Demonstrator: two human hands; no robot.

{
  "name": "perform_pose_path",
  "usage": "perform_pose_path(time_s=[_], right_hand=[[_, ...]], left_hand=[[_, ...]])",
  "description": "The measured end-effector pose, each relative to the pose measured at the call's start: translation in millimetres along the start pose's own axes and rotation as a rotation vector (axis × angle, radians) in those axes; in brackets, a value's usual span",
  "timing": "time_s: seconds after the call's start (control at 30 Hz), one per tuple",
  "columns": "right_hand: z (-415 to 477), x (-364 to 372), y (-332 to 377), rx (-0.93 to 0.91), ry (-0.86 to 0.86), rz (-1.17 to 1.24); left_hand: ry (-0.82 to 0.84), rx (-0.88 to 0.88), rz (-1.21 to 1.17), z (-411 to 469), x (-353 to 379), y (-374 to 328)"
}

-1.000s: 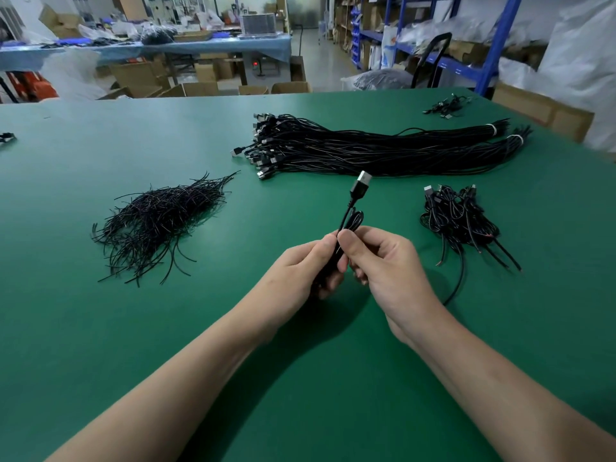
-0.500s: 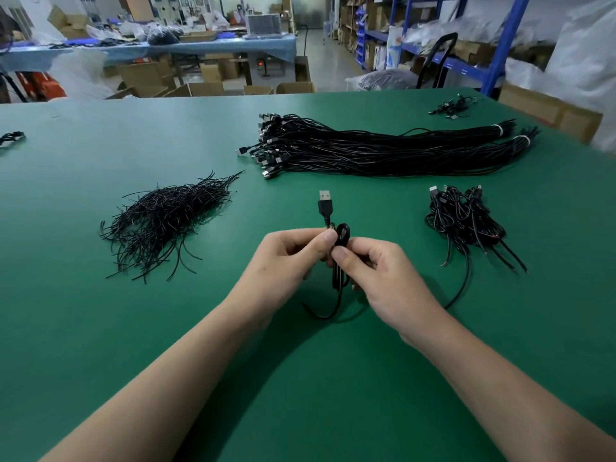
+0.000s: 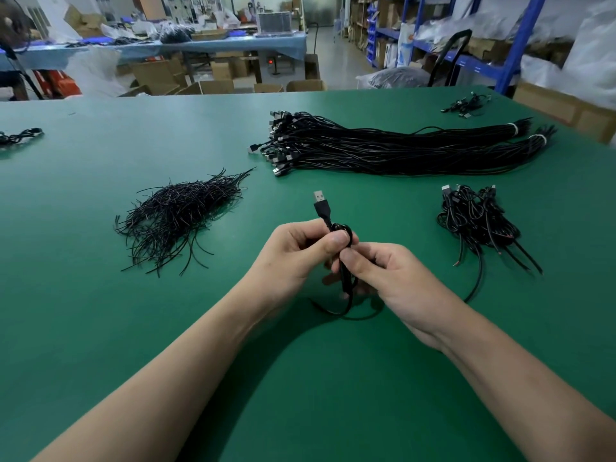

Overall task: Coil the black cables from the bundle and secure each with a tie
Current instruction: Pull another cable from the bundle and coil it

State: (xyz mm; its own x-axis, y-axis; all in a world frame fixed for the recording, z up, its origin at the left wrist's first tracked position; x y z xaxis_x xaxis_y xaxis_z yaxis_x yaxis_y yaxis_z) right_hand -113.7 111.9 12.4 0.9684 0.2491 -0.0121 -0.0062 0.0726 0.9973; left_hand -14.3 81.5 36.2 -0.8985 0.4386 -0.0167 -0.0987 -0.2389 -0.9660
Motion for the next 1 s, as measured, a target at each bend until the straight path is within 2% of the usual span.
perform_pose_path(time_s=[0.2,0.5,0.7,1.0], right_hand=[[-3.9,19.1,-9.1,0.12,0.158,0.266],[-11.1,35.2,-11.8,0.286,0.355,0.578],[-13.5,36.0,-9.7,0.292,0.363,0.59],[-18.1,41.6,-4.9,0.288,0.421,0.645]], left_hand=[[-0.107,-0.073,-0.109,0.1,-7.7,3.9],[-0.042,-0.095,-0.198,1.3,-1.0,8.7],[-0.037,-0.113,-0.209,0.0,3.4,8.2],[0.073,-0.111,-0.238,-1.1,12.1,8.7]])
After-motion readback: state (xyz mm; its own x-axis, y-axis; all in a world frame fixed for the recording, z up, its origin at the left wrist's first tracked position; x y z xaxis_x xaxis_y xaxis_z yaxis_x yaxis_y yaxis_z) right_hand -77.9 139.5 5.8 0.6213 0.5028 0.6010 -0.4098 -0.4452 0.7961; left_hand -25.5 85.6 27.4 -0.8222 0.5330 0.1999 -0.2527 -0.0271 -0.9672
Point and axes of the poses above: each hand's wrist, its own z-axis towards the middle knuckle, its own x-axis out of the palm, y = z × x, the point moved 10 cm from there along z, towards the middle knuckle, and after that the axes turned 1 degree about -z, right-handed, at the moved point
